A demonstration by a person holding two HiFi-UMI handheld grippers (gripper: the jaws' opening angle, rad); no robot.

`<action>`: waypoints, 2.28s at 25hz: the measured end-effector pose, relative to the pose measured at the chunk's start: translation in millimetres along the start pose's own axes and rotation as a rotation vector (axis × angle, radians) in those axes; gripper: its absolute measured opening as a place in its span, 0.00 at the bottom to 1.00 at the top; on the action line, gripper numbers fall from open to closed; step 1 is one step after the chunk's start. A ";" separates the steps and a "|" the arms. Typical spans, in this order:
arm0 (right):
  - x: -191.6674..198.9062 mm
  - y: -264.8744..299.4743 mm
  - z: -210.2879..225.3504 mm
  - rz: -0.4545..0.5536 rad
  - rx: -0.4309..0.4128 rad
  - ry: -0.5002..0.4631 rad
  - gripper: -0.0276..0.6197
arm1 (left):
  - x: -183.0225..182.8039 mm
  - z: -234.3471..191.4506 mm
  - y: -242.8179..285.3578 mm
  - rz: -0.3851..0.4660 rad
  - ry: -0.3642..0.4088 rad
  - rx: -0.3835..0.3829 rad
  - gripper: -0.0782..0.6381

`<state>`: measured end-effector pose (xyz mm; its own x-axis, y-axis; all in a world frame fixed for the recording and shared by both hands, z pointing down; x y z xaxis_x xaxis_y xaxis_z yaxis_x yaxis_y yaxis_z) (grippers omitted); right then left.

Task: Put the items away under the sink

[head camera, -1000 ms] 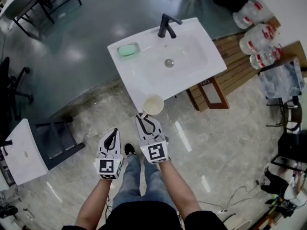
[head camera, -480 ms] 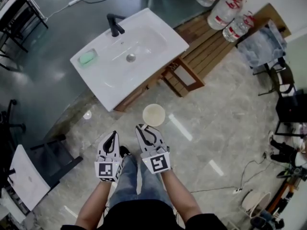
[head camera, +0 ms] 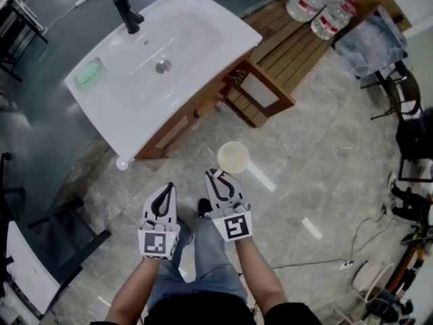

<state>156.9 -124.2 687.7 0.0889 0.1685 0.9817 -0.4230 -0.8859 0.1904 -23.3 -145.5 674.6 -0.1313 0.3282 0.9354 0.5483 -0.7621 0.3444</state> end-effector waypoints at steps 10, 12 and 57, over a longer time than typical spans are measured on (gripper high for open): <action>139.8 54.5 38.1 0.060 0.019 0.010 0.10 | 124.6 -16.3 77.4 0.037 0.007 0.018 0.12; 165.2 68.5 49.5 0.061 0.015 0.021 0.10 | 146.0 -19.5 87.2 0.034 0.011 0.015 0.12; 270.2 260.3 207.9 0.140 -0.017 0.026 0.23 | 256.6 -71.0 113.8 -0.035 0.016 -0.055 0.12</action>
<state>258.4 -399.1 1001.0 0.0047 0.0550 0.9985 -0.4445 -0.8943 0.0514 -53.2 -187.6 959.5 -0.1633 0.3464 0.9238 0.4971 -0.7799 0.3803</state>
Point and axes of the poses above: the fingertips, and each gripper's own axes: y forward along the fingers, z to its right, x out of its underside, the point moved 8 cm from there along -y, backward along the fingers, and after that the axes turned 9 degrees about -x, right-handed, at the moved point
